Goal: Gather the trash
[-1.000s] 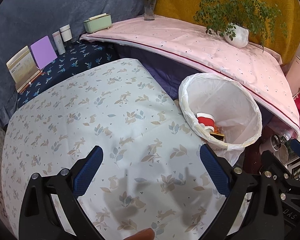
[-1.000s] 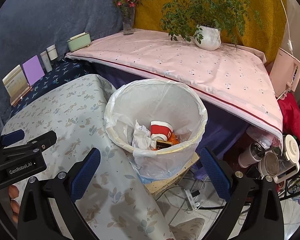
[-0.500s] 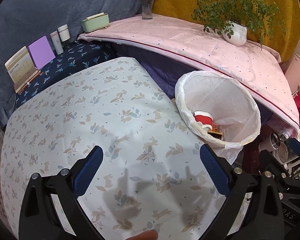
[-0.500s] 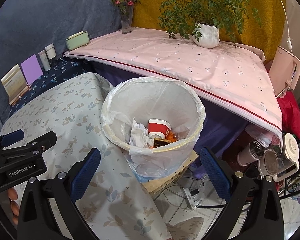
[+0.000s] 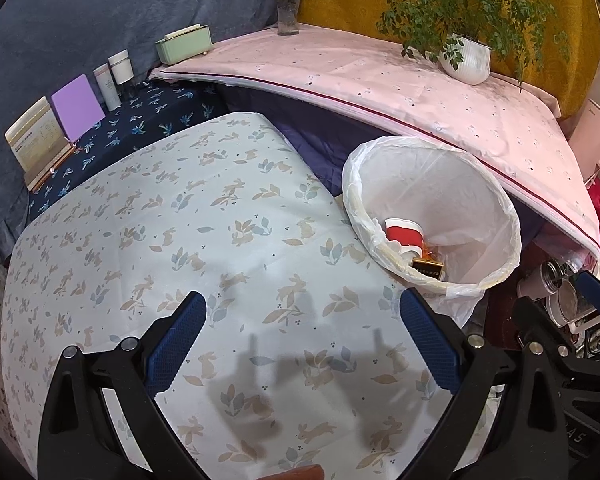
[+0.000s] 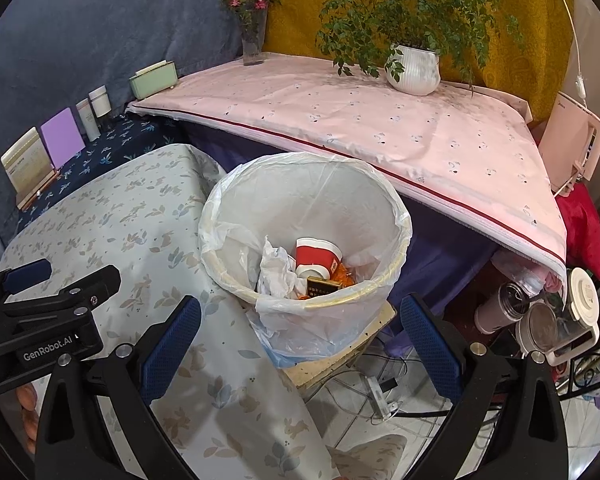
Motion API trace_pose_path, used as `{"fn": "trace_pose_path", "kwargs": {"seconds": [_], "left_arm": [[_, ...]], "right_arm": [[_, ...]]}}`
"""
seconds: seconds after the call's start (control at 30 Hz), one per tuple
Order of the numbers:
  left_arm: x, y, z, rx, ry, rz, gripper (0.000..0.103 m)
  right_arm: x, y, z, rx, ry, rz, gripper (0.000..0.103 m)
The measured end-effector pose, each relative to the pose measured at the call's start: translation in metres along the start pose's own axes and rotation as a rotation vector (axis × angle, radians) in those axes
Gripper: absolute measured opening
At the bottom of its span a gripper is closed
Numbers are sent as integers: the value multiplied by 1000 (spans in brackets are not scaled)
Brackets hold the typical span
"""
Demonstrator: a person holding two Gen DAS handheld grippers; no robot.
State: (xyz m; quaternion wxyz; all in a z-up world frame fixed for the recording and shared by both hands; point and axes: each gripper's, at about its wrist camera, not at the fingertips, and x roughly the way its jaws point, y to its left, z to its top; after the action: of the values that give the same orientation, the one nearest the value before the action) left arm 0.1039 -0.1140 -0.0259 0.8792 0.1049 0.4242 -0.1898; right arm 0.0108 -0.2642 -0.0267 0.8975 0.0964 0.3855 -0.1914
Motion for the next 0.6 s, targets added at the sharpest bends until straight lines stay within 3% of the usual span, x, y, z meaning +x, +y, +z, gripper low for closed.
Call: {"fn": "trace_pose_path", "kwargs": {"seconds": [0.6], "left_arm": [[11, -16, 5, 39, 10, -1, 93]], "right_arm": [[10, -11, 1, 17, 9, -7, 96]]}}
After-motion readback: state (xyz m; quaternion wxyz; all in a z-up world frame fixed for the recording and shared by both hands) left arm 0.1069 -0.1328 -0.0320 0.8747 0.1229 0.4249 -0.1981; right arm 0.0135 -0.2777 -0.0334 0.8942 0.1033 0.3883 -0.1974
